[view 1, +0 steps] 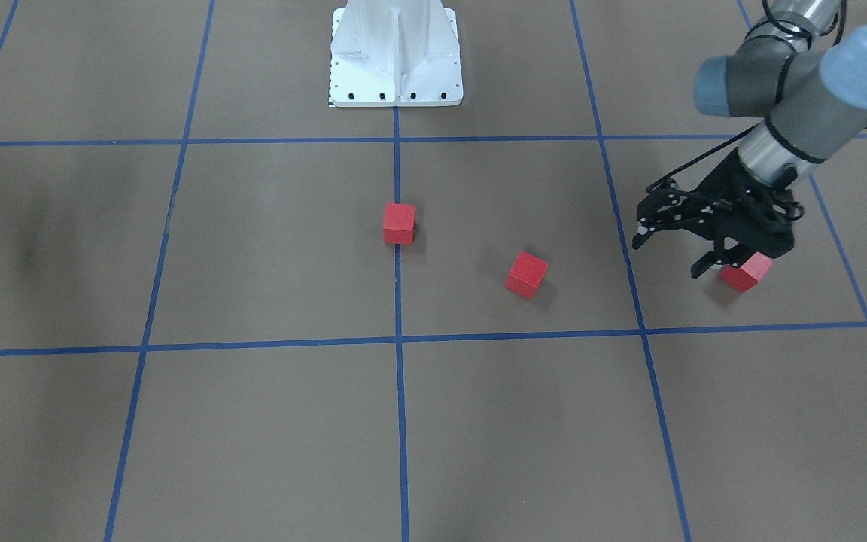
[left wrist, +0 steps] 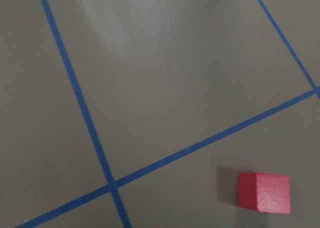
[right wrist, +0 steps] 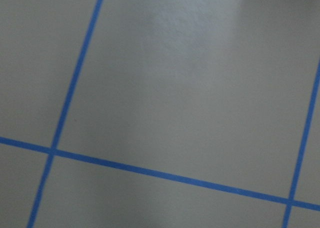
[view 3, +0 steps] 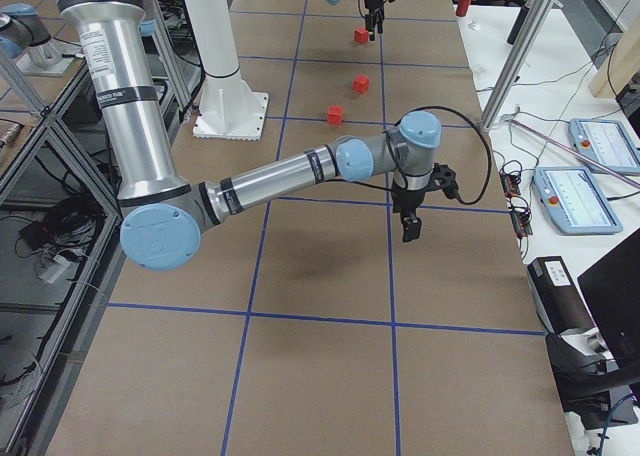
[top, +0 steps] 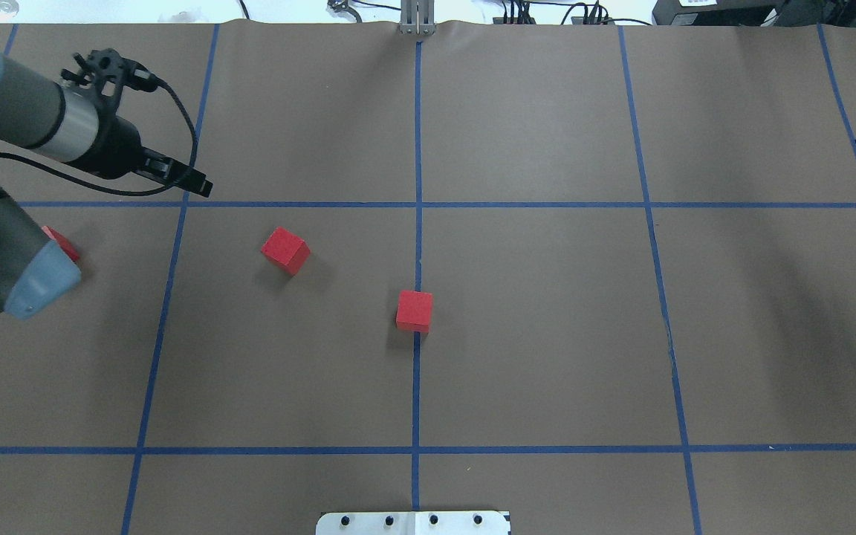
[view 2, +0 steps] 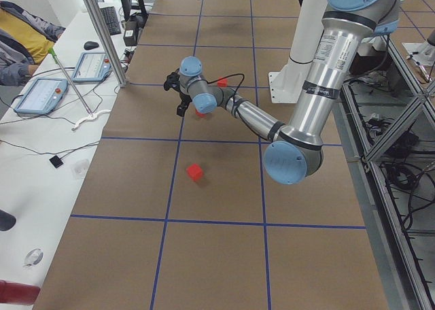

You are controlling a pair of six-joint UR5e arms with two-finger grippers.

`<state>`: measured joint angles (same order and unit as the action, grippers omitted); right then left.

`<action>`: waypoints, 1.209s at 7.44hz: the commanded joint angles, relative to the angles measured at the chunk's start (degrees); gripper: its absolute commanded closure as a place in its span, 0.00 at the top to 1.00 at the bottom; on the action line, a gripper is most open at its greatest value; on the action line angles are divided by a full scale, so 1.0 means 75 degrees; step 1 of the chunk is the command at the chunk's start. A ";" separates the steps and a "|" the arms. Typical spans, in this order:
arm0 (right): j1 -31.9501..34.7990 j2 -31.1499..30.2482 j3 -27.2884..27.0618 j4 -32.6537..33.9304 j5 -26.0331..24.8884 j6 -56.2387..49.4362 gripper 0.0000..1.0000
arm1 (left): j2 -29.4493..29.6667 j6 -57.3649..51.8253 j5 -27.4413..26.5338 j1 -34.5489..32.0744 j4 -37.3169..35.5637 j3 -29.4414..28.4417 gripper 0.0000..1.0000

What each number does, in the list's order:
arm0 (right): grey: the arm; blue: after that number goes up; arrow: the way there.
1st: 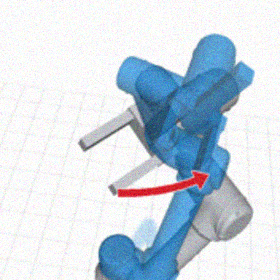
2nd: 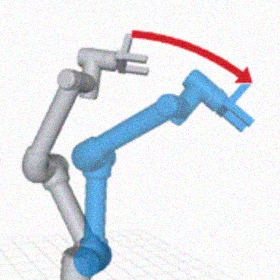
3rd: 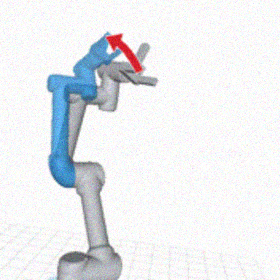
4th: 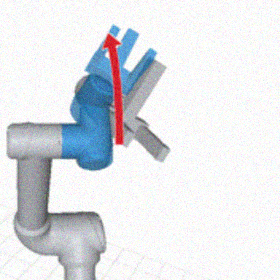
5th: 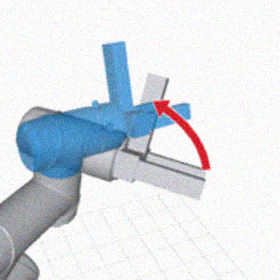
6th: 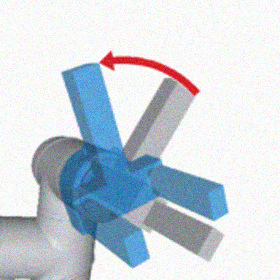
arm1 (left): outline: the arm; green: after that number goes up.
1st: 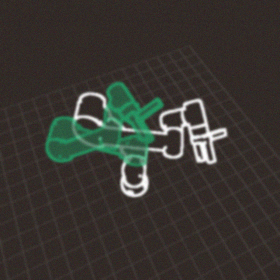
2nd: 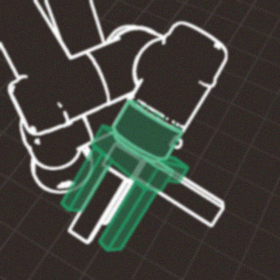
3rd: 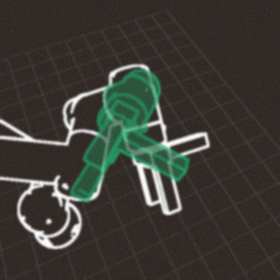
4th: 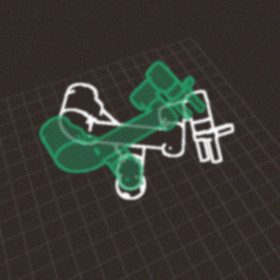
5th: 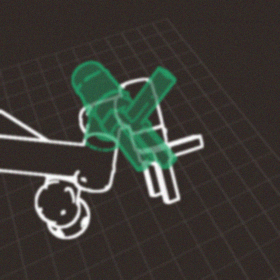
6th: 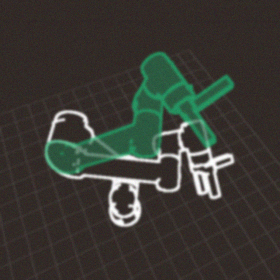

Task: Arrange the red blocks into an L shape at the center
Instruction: 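Lower the left gripper onto the middle red cube and grasp it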

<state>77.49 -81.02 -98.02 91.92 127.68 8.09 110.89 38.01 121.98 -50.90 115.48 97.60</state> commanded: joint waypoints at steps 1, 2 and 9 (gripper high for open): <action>0.0109 -0.0740 0.0015 -0.0899 -0.0008 0.0000 0.99 | 0.0984 0.0170 -0.0503 0.0749 -0.1318 -0.0390 1.00; 0.0109 -0.0741 0.0015 -0.0901 -0.0008 0.0011 0.99 | 0.1348 0.0193 -0.0712 0.1018 -0.1393 -0.0821 1.00; 0.0121 -0.0682 0.0015 -0.0901 0.0015 0.0058 0.99 | 0.1667 -0.0146 -0.1171 0.1548 -0.1417 -0.1389 0.90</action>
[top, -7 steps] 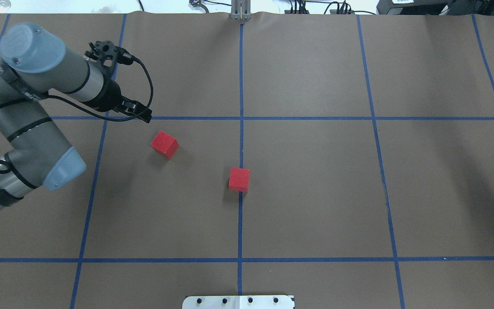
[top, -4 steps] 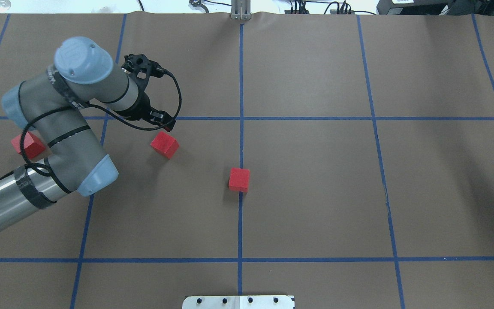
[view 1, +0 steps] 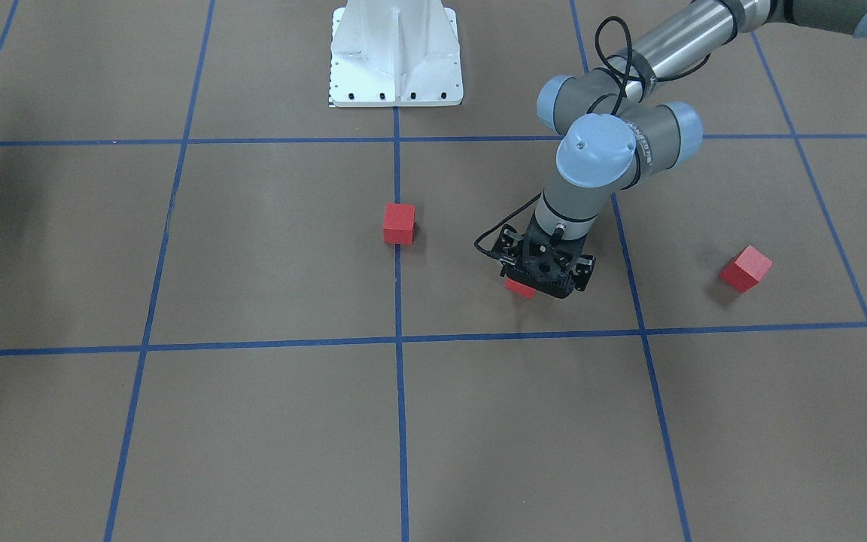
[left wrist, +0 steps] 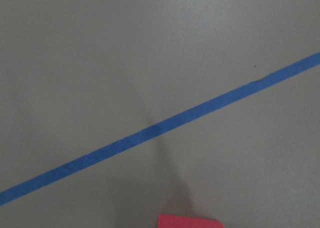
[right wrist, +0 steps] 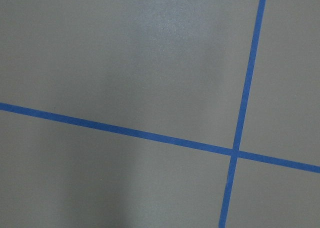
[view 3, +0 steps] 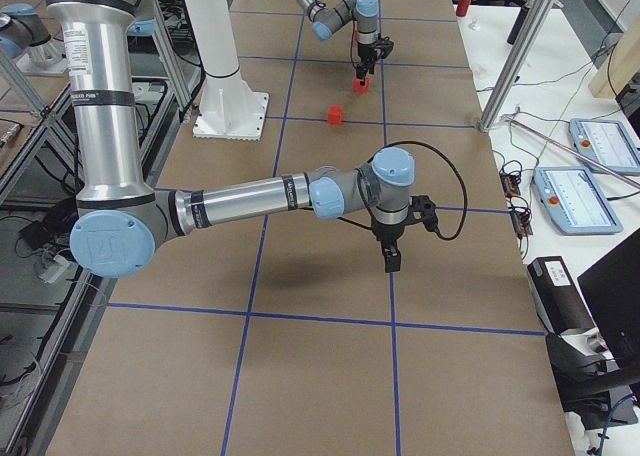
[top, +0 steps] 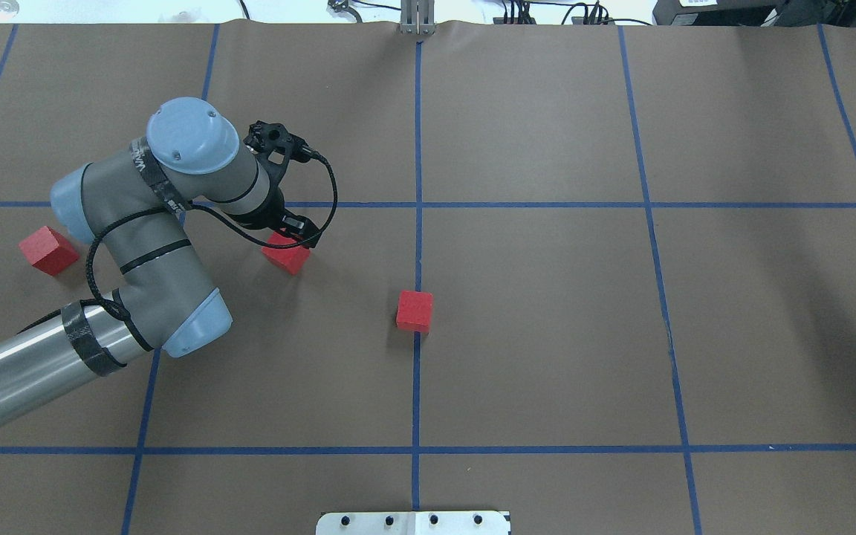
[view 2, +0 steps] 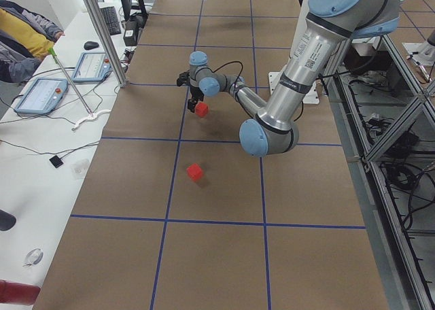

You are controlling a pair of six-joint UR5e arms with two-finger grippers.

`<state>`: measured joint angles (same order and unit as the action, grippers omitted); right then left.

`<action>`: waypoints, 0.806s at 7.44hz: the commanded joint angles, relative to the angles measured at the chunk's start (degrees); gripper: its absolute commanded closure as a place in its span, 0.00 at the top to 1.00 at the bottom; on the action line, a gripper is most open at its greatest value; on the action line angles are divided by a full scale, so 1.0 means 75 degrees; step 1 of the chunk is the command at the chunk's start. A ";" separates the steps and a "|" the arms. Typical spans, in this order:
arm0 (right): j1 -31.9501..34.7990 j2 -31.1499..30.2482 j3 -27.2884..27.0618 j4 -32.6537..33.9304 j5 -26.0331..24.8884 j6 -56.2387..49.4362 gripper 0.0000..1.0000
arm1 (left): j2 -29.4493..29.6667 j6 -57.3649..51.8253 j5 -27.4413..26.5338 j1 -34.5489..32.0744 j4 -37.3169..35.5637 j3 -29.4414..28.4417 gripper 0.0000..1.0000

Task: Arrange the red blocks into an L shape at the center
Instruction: 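Lower the left gripper onto the middle red cube and grasp it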

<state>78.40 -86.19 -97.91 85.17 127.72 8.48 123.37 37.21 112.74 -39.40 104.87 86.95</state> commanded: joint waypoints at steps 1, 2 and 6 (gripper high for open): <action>0.0000 0.0008 0.0000 0.0000 0.0009 0.0006 0.99 | -0.0008 -0.0027 0.0260 0.0015 -0.0002 0.0019 0.75; 0.0000 0.0008 0.0012 0.0000 -0.0002 0.0018 0.99 | -0.0008 -0.0027 0.0262 0.0015 -0.0071 0.0008 0.51; 0.0000 0.0019 0.0023 0.0000 -0.0002 0.0018 0.99 | 0.0096 0.0065 0.0738 0.0003 -0.0666 0.0358 0.17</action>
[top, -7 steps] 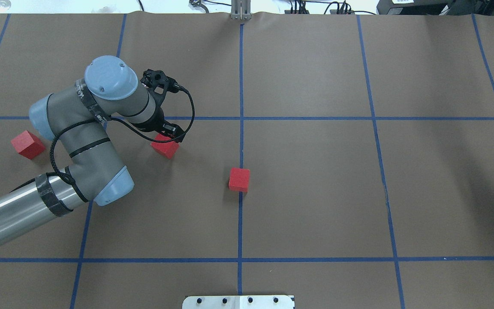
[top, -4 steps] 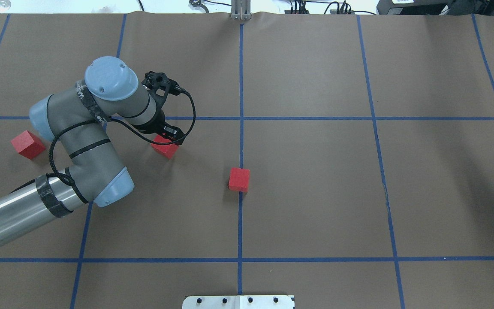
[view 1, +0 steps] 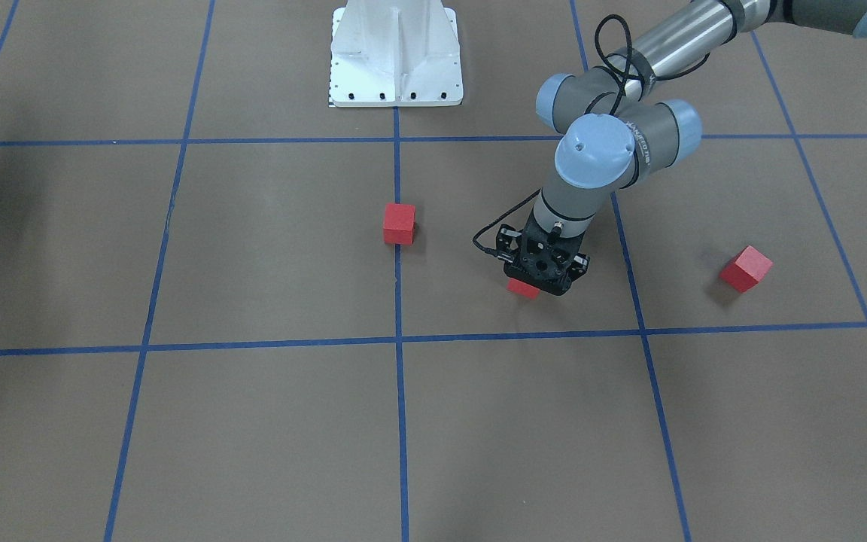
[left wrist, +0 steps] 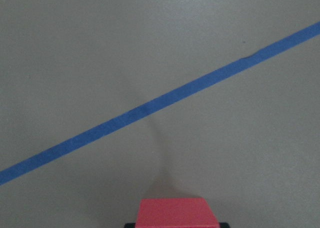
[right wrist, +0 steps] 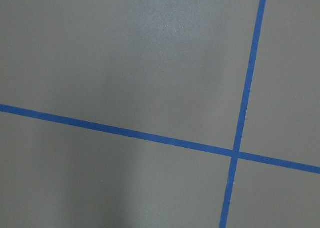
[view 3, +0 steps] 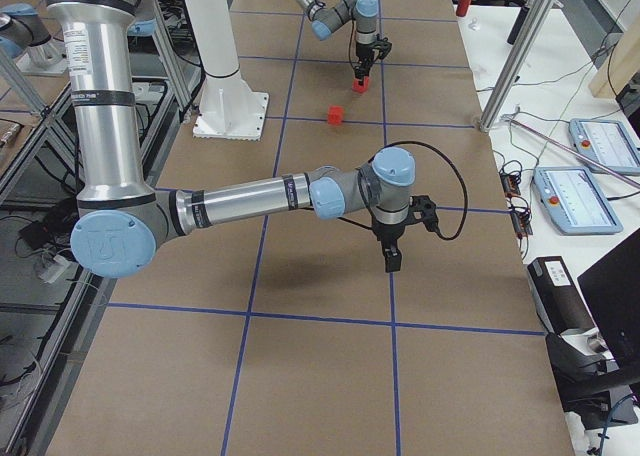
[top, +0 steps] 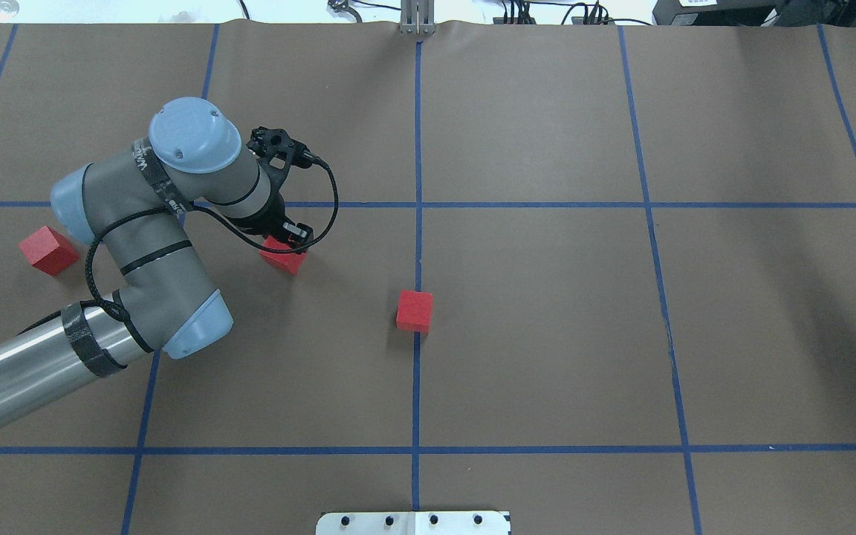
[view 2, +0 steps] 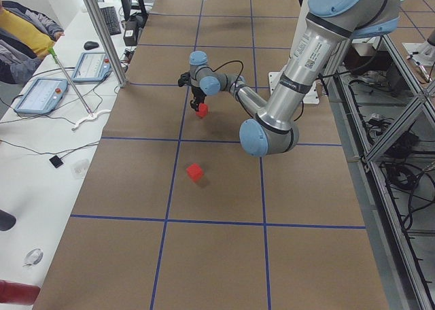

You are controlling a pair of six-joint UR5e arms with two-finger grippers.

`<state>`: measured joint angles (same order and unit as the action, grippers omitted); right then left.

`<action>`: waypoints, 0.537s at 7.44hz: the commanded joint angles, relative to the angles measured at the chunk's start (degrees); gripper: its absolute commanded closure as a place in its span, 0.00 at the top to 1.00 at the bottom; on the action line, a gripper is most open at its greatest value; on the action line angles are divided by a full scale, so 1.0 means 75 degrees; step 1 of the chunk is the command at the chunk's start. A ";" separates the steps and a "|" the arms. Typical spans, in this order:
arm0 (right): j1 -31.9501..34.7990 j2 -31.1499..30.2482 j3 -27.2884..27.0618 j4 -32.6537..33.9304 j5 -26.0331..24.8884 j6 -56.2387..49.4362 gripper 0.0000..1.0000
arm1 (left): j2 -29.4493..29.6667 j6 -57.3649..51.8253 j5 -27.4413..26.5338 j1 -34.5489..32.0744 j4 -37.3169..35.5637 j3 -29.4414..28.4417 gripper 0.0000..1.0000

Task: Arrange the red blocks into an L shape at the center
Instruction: 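Carry the cube with the left gripper beside the placed cube, farther side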

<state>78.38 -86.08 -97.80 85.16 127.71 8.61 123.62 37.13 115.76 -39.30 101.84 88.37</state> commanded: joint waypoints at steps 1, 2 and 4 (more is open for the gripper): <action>0.0003 -0.0042 0.0020 0.0000 0.0000 -0.0023 0.99 | 0.0296 0.0297 0.0374 -0.0022 -0.0765 0.0321 0.17; 0.0003 -0.0135 0.0032 -0.0011 -0.0012 -0.0035 0.99 | 0.0763 0.0960 0.0374 0.0001 -0.0990 0.0184 0.17; -0.0009 -0.0148 0.0044 -0.0011 -0.0047 -0.0035 0.99 | 0.1875 0.2144 0.0328 0.0304 -0.1028 -0.0714 0.17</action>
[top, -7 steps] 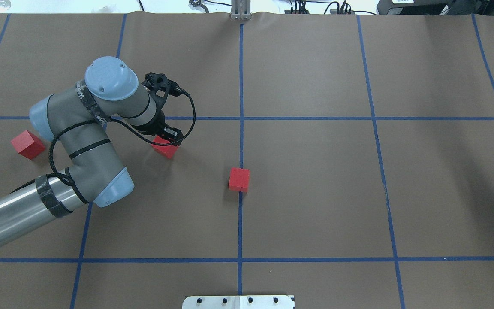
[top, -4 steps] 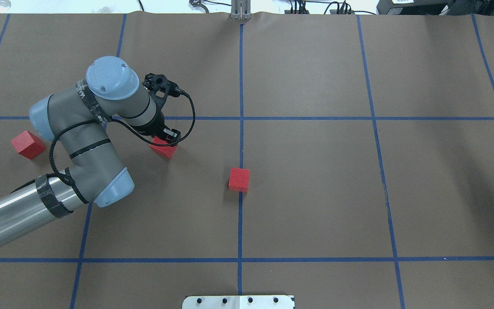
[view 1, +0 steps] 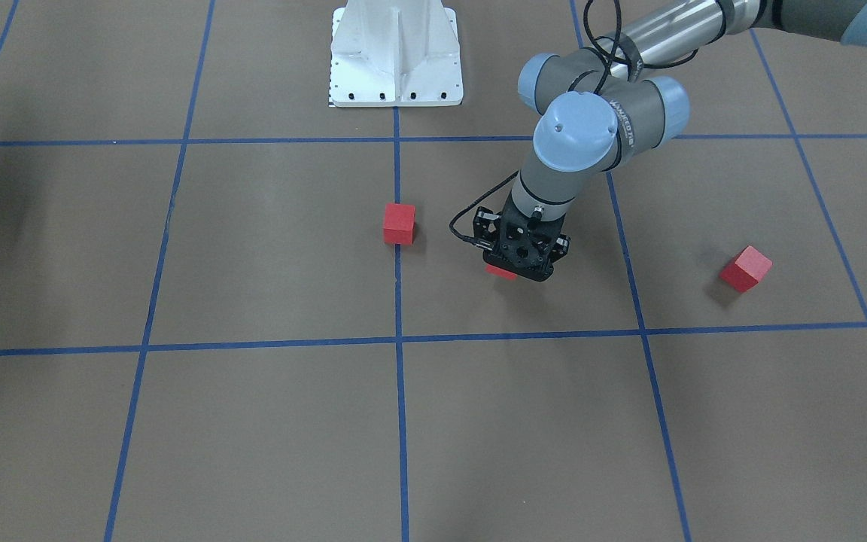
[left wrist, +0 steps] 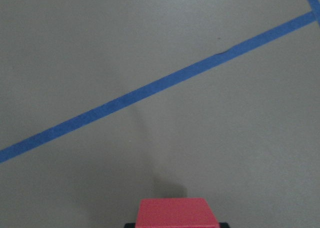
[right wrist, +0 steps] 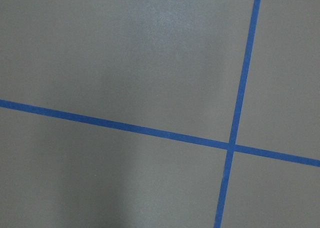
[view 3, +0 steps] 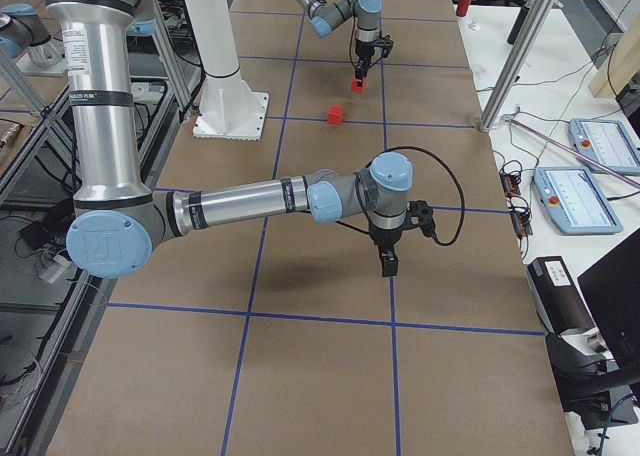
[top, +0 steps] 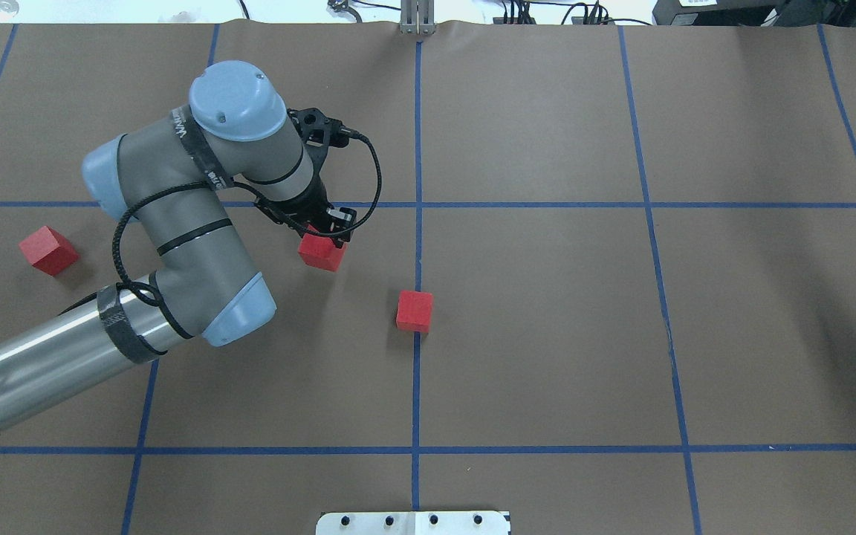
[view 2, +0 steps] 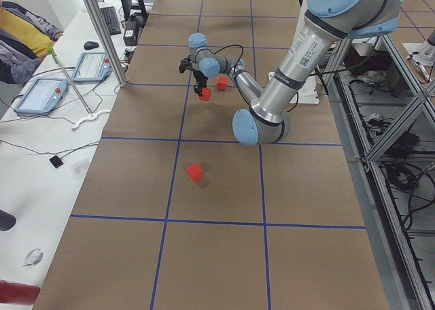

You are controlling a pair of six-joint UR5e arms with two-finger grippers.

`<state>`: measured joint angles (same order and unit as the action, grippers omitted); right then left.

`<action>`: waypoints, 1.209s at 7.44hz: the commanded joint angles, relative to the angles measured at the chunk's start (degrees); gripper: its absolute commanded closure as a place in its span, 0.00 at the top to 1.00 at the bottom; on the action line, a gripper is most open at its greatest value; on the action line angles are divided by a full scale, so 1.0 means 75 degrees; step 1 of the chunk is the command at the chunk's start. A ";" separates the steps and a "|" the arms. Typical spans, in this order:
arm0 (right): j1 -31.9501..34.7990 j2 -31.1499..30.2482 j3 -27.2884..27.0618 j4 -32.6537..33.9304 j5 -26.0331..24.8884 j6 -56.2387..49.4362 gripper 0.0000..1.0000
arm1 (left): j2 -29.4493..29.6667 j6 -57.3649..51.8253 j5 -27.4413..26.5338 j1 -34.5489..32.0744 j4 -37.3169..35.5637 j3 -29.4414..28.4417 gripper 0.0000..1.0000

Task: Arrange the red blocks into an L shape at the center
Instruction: 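Carry the cube with the left gripper beside the placed cube, farther side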

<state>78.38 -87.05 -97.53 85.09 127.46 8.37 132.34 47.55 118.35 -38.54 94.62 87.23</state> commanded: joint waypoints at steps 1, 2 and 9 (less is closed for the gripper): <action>0.0002 -0.0018 0.0007 -0.0002 -0.0014 0.0009 0.99 | 0.1321 0.1098 -0.0041 0.0320 -0.0053 -0.1206 0.17; 0.0002 -0.0018 0.0007 -0.0002 -0.0014 0.0009 0.99 | 0.1617 0.1519 -0.0424 0.0554 -0.0007 -0.1537 0.17; 0.0002 -0.0018 -0.0004 -0.0002 -0.0014 0.0021 0.99 | 0.1772 0.2144 -0.1002 0.1153 0.0029 -0.1763 0.20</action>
<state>78.40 -87.19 -97.56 85.08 127.35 8.49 145.61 63.55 111.01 -30.33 94.77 74.00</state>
